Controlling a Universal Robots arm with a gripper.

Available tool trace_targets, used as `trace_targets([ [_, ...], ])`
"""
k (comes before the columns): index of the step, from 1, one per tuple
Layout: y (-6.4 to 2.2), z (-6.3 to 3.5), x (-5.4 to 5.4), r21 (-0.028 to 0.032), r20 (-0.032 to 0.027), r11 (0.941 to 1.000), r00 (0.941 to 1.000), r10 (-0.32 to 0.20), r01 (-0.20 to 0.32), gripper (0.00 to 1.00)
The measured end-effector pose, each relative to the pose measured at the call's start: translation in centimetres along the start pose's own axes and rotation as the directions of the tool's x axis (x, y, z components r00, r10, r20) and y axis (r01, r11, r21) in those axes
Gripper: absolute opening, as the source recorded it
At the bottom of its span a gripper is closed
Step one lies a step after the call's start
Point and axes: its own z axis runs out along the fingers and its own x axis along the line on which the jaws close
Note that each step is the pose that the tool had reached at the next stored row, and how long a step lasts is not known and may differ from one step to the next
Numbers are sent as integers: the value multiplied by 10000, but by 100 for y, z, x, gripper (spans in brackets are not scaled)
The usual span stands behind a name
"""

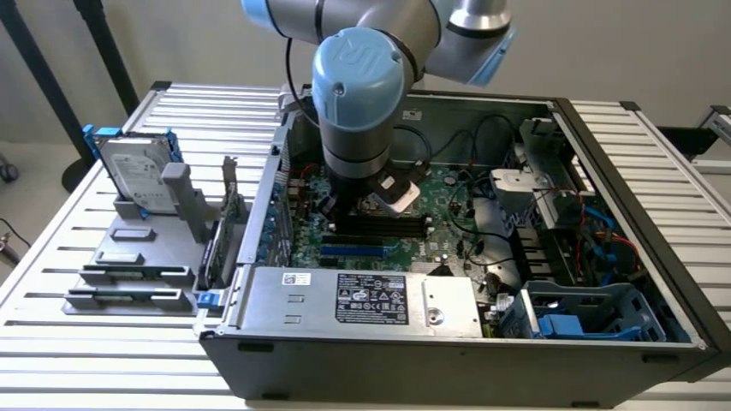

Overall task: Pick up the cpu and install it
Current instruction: 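Install the first cpu locking lever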

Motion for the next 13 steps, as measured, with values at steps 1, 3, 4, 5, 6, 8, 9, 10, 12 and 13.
trace_targets([
  [1, -2, 0, -1, 0, 1, 10000, 10000, -1, 1, 11],
  [3, -5, 0, -4, 1, 2, 10000, 10000, -3, 3, 11],
  [4, -6, 0, -4, 2, 2, 10000, 10000, -4, 4, 11],
  [5, -6, 0, -5, 1, 3, 10000, 10000, -5, 5, 11],
  [6, -7, 0, -5, 1, 3, 10000, 10000, -5, 5, 11],
  [8, -7, 0, -6, -1, 6, 10000, 10000, -4, 4, 11],
  [9, -7, -2, -5, -3, 8, 10000, 10000, -5, 5, 11],
  [10, -9, -7, -4, -6, 13, 10000, 10000, -4, 4, 11],
  [12, -12, -19, 0, -22, 30, 10000, 10000, -3, 3, 11],
  [13, -13, -25, 2, -33, 42, 10000, 10000, -4, 4, 11],
])
